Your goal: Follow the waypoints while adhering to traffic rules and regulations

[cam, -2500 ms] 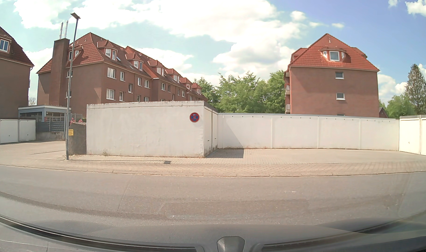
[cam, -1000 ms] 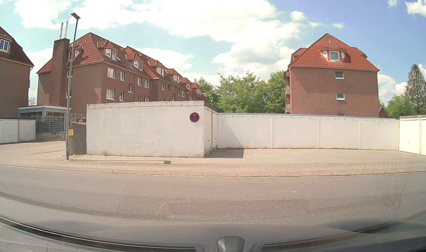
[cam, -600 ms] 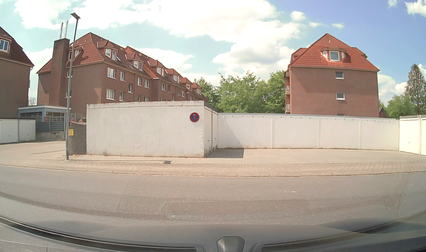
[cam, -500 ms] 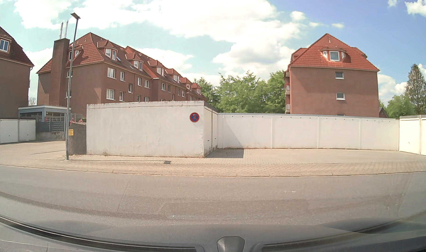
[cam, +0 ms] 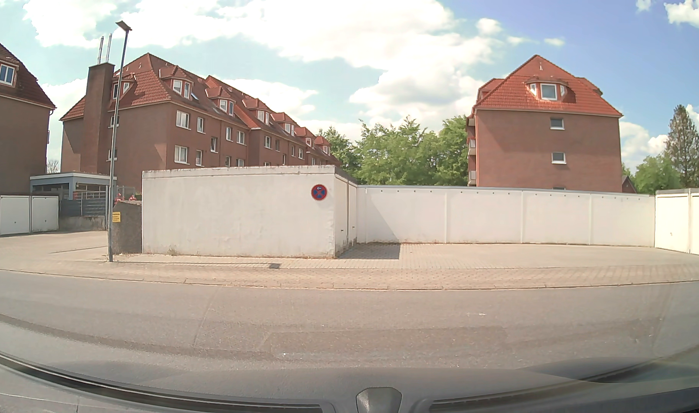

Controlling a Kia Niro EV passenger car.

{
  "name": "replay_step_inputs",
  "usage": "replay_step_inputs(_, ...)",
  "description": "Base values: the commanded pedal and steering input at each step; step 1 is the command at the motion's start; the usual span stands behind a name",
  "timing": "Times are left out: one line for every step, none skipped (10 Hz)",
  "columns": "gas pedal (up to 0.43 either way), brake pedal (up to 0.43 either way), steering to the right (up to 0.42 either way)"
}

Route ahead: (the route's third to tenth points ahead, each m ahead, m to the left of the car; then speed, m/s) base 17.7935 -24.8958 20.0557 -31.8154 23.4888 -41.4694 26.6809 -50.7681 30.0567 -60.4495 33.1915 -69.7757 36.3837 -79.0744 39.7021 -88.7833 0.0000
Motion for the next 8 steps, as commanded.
replay_step_inputs(0.000,0.561,0.030)
replay_step_inputs(0.000,0.567,0.030)
replay_step_inputs(0.000,0.567,0.030)
replay_step_inputs(0.000,0.561,0.030)
replay_step_inputs(0.000,0.561,0.031)
replay_step_inputs(0.000,0.561,0.030)
replay_step_inputs(0.000,0.561,0.031)
replay_step_inputs(0.000,0.561,0.031)
